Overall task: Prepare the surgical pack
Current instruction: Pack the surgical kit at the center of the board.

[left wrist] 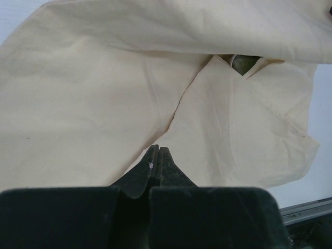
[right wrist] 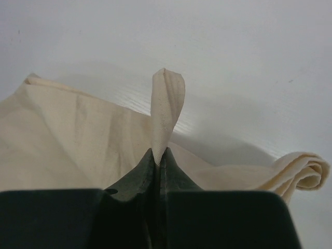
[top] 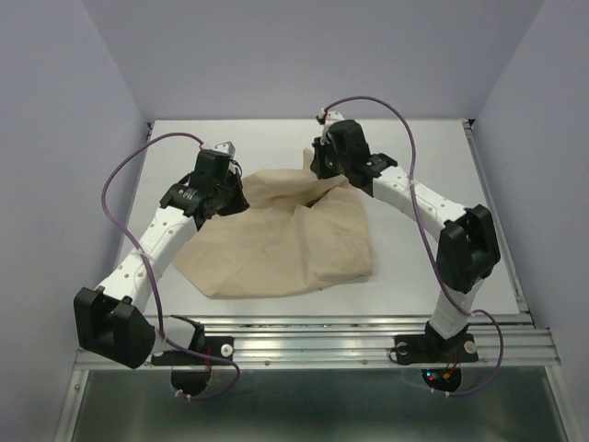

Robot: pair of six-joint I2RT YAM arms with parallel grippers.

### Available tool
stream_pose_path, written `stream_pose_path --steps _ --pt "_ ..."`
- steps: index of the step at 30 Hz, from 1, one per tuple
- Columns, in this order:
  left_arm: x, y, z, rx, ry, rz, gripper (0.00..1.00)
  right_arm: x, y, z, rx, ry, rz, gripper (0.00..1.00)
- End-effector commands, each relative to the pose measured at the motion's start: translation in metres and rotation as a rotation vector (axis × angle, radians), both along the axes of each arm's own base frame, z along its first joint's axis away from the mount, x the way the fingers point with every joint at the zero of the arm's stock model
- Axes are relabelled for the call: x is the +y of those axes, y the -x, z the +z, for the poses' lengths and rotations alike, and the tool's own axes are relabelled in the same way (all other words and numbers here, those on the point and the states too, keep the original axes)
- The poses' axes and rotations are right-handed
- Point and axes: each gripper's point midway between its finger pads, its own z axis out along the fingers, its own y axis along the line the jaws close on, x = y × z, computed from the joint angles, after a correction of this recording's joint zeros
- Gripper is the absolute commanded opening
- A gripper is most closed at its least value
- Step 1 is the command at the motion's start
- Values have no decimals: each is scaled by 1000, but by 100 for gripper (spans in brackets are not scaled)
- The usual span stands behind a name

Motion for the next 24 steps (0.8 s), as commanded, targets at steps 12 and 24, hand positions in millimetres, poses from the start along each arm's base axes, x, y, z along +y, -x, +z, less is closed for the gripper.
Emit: stream_pose_path --steps 12,24 --pt "-5 2 -2 -3 24 -43 0 -12 86 -24 27 -32 -112 1" --pt "-7 6 -12 19 38 -42 0 -19 129 -91 138 -21 -85 10"
